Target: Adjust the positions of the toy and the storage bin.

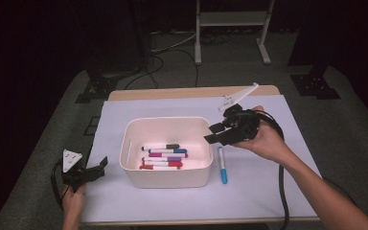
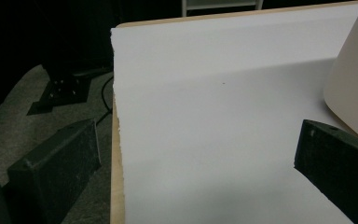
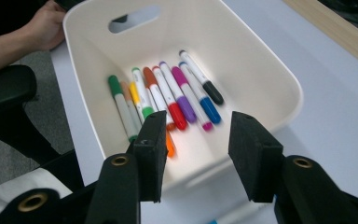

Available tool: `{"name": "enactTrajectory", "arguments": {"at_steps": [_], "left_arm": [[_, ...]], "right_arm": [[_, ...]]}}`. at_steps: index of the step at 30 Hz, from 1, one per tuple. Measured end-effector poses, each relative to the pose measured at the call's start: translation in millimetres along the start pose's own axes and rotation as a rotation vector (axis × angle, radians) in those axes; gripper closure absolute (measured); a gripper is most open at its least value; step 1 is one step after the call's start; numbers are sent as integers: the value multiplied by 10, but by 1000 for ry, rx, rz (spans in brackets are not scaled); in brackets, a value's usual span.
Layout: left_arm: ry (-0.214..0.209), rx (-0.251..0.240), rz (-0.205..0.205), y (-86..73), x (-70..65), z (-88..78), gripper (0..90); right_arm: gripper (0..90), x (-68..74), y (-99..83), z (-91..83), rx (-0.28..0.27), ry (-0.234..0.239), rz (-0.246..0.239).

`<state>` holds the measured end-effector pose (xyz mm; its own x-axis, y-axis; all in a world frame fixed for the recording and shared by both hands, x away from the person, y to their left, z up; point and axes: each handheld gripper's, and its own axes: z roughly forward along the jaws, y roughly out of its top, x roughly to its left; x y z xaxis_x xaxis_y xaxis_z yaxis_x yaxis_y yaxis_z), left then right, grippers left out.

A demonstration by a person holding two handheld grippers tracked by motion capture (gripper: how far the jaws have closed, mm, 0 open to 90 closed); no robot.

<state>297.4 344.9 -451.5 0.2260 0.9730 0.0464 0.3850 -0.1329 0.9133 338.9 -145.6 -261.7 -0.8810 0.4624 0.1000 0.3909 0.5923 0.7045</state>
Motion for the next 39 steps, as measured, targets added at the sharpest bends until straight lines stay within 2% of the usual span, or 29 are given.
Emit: {"name": "enactTrajectory", "arguments": {"at_steps": [5,8,12,18,27,29,34,37,39], "left_arm": [[1,-1,4,0,-1,0,0],[1,-2,3,0,-3,2,0],[2,-5,4,-1,-5,4,0],[2,-2,2,-1,-2,2,0],[0,-3,0,-1,2,0,0],[-1,-4,-1,-2,2,1,0],[-1,-5,-2,-2,3,0,0],[-1,-6,-2,-2,3,0,0],[-2,-5,-2,-2,3,0,0]], "right_arm": [[537,-111,-250,-98,-15,-28,44],[506,-189,-434,-91,-23,-48,76],[481,-249,-666,60,-7,-67,121],[480,-298,-932,371,33,-105,157],[486,-331,-1161,751,82,-137,203],[505,-340,-1203,814,77,-166,208],[497,-394,-1269,971,103,-164,245],[497,-416,-1295,1043,118,-199,254],[499,-442,-1316,1072,128,-205,266]]}}
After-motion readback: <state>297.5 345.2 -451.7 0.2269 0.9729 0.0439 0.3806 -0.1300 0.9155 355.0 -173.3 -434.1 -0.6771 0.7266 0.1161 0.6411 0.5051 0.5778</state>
